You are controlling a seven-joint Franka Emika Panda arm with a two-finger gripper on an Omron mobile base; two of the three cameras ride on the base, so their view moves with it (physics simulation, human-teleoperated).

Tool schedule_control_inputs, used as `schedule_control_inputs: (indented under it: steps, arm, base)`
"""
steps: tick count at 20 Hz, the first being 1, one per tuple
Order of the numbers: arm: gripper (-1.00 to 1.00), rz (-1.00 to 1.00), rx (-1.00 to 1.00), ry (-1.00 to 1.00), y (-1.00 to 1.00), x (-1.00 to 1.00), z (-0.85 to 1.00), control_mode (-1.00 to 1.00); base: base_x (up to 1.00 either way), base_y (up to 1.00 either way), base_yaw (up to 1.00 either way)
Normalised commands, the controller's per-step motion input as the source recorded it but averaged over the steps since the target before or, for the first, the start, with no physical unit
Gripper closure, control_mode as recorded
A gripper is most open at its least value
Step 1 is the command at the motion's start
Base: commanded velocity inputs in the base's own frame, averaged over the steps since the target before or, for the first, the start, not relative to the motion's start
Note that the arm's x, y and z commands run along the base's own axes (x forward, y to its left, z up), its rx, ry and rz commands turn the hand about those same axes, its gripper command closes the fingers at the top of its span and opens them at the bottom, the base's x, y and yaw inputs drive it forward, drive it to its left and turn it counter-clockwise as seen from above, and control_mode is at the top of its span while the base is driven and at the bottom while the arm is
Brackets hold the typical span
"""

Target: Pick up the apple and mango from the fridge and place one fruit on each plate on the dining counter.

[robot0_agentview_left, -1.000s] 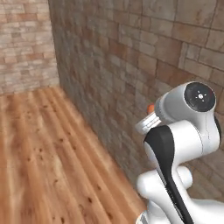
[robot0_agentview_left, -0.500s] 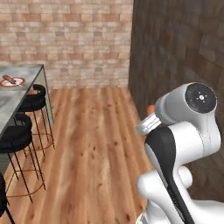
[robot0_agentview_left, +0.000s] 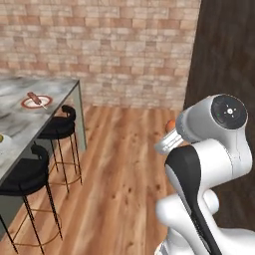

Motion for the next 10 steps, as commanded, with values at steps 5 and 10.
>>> schedule_control_inputs:
  steps: [5, 10]
  arm:
    - [1.00, 0.00, 0.00, 0.00, 0.00, 0.00, 0.00, 1.00]
    - [1.00, 0.00, 0.00, 0.00, 0.00, 0.00, 0.00, 1.00]
  base:
    - [1.00, -0.19, 0.33]
    - [1.00, -0.21, 0.39]
